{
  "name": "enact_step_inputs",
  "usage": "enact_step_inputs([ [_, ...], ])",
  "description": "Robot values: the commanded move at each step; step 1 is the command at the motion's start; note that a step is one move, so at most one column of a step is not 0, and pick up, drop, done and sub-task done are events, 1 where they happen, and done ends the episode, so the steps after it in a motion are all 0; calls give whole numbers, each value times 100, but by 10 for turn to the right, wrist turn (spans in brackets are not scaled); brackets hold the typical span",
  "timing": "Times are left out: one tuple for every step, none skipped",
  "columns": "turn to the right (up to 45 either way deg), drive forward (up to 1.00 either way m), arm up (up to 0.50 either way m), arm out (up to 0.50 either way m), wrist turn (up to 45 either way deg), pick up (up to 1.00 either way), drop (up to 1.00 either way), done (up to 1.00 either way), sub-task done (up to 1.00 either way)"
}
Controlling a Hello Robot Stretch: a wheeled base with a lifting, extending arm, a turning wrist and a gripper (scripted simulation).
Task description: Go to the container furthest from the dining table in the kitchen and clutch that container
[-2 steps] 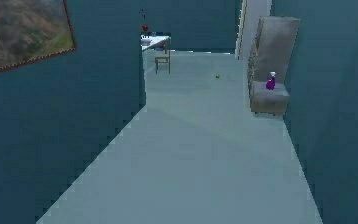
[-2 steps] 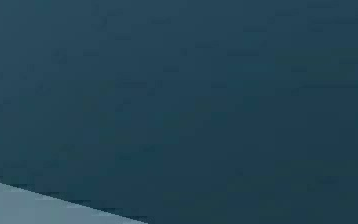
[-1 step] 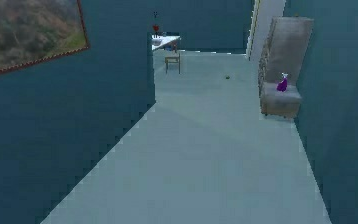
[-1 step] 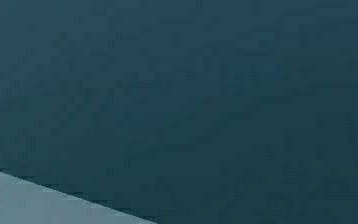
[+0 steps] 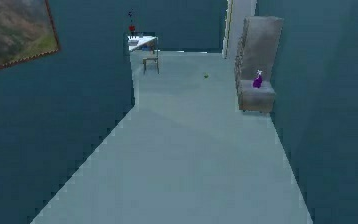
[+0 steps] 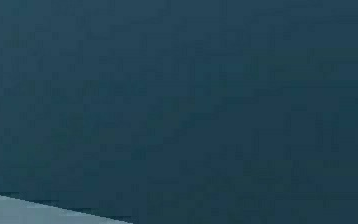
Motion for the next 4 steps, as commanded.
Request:
enact_step_inputs([
  [0,100,0,0,0,0,0,0,0],
  [0,100,0,0,0,0,0,0,0],
  [0,100,0,0,0,0,0,0,0],
  [60,0,0,0,0,0,0,0,0],
])
